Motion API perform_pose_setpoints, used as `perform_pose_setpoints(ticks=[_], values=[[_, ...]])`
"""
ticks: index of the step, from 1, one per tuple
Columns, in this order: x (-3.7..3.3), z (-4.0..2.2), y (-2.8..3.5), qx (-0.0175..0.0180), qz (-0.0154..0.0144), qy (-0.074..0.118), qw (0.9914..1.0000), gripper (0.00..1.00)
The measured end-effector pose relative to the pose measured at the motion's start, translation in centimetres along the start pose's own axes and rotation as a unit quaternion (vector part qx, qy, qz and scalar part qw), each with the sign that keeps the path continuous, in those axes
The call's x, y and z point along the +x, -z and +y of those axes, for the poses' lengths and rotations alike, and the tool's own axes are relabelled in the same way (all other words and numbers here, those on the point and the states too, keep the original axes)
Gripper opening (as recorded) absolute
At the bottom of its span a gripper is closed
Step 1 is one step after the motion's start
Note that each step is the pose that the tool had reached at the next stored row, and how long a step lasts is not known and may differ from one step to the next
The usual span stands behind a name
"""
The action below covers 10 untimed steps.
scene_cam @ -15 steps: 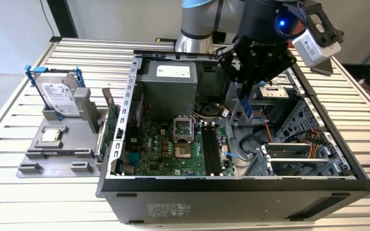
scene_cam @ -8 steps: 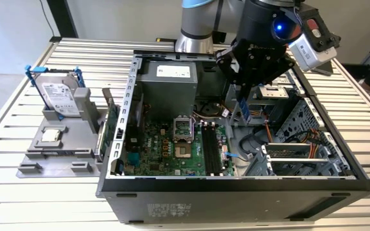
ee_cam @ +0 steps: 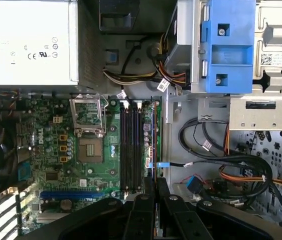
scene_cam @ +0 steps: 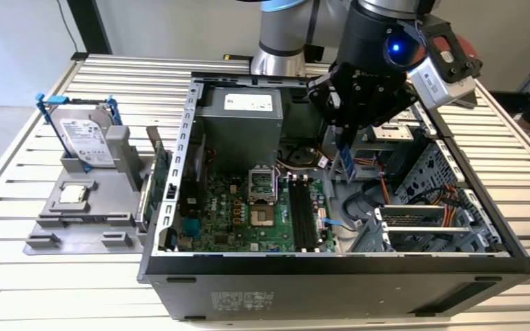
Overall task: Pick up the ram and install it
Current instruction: 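Insert the ram into the slot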
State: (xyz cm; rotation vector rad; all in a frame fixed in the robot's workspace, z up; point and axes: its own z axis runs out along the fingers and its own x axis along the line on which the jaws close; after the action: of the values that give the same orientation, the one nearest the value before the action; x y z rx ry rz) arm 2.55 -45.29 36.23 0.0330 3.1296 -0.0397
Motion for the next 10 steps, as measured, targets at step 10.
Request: perform_pose_setpoints(ticks=[10], values=[[0.00, 0.01, -0.40, -0.0001, 0.0000, 0.000, 1.00000, 0.00]])
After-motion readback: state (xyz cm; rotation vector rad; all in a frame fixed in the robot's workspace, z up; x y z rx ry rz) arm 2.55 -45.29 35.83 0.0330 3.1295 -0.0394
